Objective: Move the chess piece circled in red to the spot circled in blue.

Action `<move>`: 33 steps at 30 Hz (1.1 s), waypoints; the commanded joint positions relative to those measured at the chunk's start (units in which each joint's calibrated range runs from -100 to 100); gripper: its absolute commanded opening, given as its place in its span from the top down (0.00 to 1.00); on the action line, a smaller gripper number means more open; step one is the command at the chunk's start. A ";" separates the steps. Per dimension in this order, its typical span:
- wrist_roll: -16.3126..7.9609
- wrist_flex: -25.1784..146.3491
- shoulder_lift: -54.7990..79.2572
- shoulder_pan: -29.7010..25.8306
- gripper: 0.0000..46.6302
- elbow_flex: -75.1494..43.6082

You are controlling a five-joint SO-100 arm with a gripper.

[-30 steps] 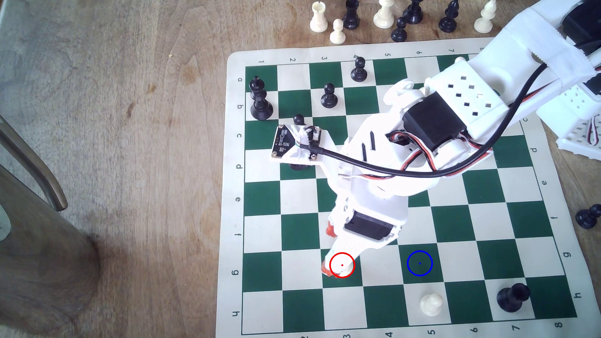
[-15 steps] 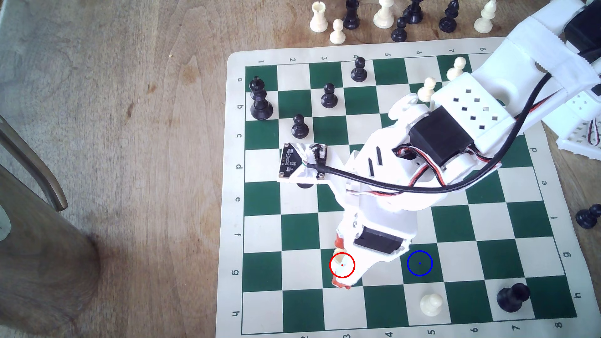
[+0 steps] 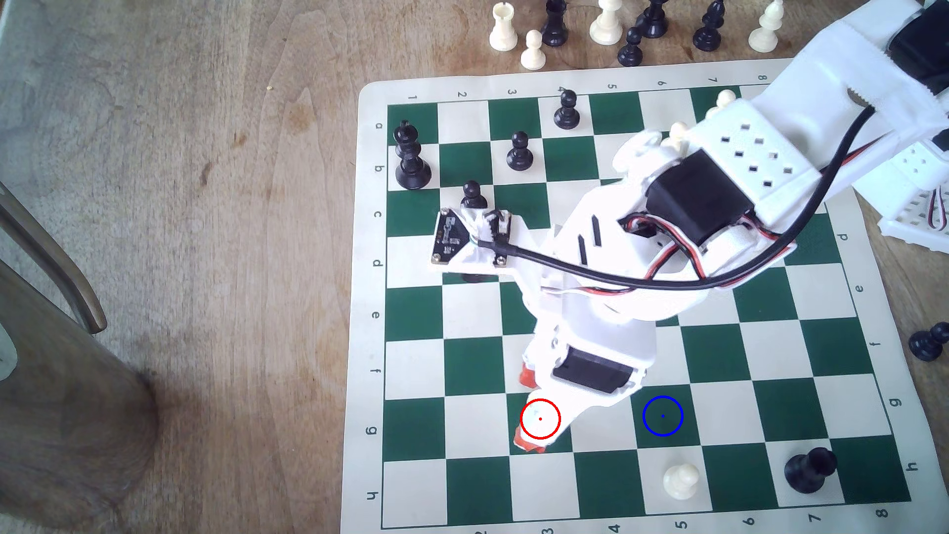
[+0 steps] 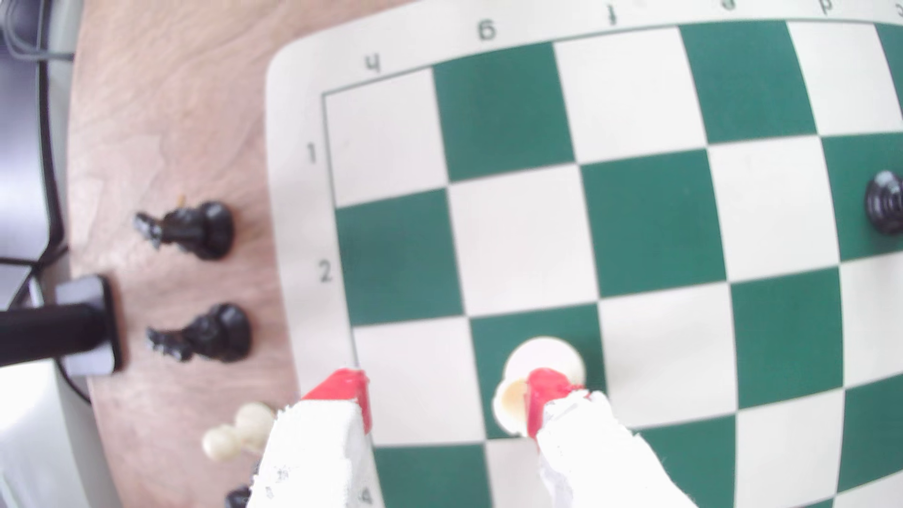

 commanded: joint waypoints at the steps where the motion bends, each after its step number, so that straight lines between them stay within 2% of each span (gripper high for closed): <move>1: 0.49 0.42 -3.42 0.62 0.62 -4.54; 8: 0.98 -1.55 -2.48 2.11 0.63 0.99; 15: 1.03 -2.78 -1.55 0.55 0.63 4.25; 33: 1.03 -4.33 0.40 0.39 0.63 5.34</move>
